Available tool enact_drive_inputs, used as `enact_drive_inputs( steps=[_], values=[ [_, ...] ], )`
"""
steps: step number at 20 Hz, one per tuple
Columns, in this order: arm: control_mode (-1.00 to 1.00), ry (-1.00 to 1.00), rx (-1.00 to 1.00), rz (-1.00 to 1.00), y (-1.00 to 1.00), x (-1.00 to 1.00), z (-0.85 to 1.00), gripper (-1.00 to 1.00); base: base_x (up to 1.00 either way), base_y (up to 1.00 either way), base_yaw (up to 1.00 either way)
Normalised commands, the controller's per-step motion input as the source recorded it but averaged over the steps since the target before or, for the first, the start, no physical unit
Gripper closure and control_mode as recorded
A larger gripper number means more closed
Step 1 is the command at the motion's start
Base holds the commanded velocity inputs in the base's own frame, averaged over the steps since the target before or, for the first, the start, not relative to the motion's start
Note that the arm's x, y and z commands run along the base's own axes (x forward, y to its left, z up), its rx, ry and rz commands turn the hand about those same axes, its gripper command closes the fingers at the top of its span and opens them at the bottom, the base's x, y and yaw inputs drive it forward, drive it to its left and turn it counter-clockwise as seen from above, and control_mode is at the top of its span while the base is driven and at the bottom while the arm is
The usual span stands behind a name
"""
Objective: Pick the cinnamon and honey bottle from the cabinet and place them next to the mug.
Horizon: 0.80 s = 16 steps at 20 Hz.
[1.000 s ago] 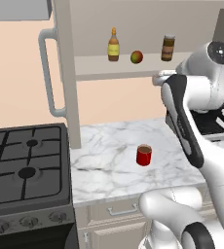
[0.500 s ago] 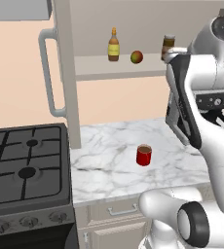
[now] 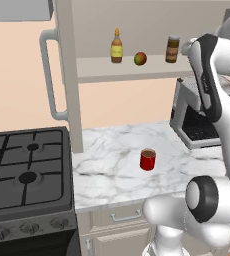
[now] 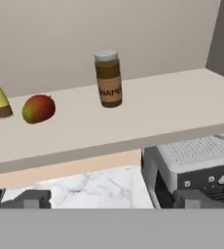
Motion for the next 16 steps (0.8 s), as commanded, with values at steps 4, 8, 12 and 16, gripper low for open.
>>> enact_drive_inputs(
  steps=[4,8,12,16],
  values=[
    [-1.00,0.00,0.05,0.18,-0.12,0.61,-0.01,-1.00,0.00,0.00,0.00],
    [-1.00,0.01,0.00,0.08,0.00,0.46,-0.01,-1.00,0.00,0.00,0.00],
    [-1.00,0.00,0.00,0.00,0.00,0.39,-0.18,-1.00,0.00,0.00,0.00],
    [-1.00,0.00,0.00,0.00,0.00,0.33,-0.21,-1.00,0.00,0.00,0.00]
  ],
)
